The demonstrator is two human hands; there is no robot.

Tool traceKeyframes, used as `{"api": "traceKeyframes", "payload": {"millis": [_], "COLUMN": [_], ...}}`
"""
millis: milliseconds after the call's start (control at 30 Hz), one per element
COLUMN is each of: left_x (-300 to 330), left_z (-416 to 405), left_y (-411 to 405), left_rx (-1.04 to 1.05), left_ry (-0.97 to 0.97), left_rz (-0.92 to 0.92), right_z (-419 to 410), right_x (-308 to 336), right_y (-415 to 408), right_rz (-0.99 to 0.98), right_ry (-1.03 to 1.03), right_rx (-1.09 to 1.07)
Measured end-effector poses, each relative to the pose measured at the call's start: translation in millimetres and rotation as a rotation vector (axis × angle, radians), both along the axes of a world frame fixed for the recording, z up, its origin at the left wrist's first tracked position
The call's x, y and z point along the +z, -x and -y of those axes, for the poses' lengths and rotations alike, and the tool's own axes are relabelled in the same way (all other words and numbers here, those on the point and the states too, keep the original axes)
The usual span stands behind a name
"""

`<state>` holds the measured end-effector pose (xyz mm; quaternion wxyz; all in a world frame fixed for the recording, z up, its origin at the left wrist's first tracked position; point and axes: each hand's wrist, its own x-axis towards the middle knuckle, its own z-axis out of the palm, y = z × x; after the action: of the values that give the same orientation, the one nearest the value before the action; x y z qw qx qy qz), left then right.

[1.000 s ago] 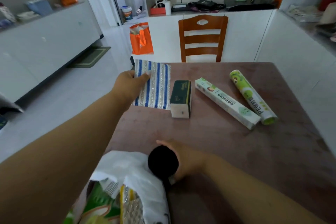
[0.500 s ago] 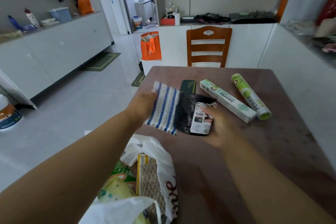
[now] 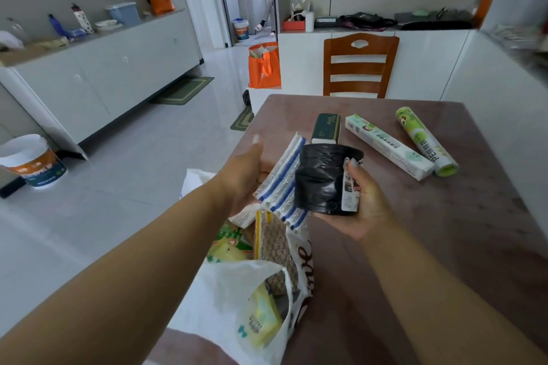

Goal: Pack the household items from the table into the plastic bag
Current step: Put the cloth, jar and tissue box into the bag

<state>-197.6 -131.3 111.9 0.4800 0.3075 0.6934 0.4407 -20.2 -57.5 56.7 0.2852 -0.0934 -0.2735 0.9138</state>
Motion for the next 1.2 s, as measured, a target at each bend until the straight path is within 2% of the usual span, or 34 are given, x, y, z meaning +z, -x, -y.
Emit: {"api": "traceKeyframes", "payload": {"millis": [100, 167, 300, 400, 500, 567, 733, 833, 900, 967, 1000, 1100, 1133, 1200], "left_x": [-5.5, -16.9, -45.0, -52.4, -47.4, -38.9, -3.9, 16.3, 26.1, 32.8, 35.3, 39.8, 41.5, 45.9], "left_z": [22.7, 39.0, 57.7, 61.1, 63.0, 64.3, 71.6, 78.7, 82.0, 83.7, 84.3, 83.5, 82.0, 76.7], "left_y": [7.0, 10.7, 12.1, 9.8, 12.0, 16.1, 36.5, 51.1, 61.3, 69.7, 73.3, 80.8, 81.9, 81.3], "left_rx": [-0.087, -0.216, -0.535, -0.734, -0.924, -1.001, -0.988, -0.963, -0.904, -0.827, -0.793, -0.707, -0.682, -0.647], "left_ry": [0.071, 0.151, 0.373, 0.418, 0.409, 0.334, 0.070, -0.001, -0.050, -0.093, -0.112, -0.189, -0.213, -0.240], "left_rz": [-0.154, -0.251, -0.239, -0.127, 0.129, 0.267, 0.416, 0.601, 0.531, 0.453, 0.441, 0.425, 0.420, 0.407], "right_z": [1.3, 3.9, 10.2, 14.6, 18.1, 21.9, 30.9, 46.6, 58.8, 63.4, 60.2, 34.3, 26.4, 14.3], "right_x": [-3.7, -5.8, -11.5, -13.5, -13.9, -12.2, -6.8, -1.1, 8.2, 16.5, 17.4, 6.8, -0.5, -15.3], "right_y": [-10.6, -16.3, -17.3, -12.2, -7.5, -4.0, 15.8, 43.8, 63.7, 74.4, 75.3, 69.5, 70.2, 76.4], "right_rz": [0.045, 0.076, 0.166, 0.270, 0.330, 0.344, 0.452, 0.552, 0.769, 0.997, 1.052, 1.272, 1.384, 1.470], "right_ry": [-0.018, -0.037, -0.027, -0.012, -0.033, -0.046, -0.168, -0.261, -0.540, -0.995, -1.151, -1.298, -1.354, -1.345], "right_rx": [-0.014, -0.016, -0.054, -0.101, -0.110, -0.094, 0.063, 0.222, 0.226, 0.074, -0.064, -0.429, -0.436, -0.252]}}
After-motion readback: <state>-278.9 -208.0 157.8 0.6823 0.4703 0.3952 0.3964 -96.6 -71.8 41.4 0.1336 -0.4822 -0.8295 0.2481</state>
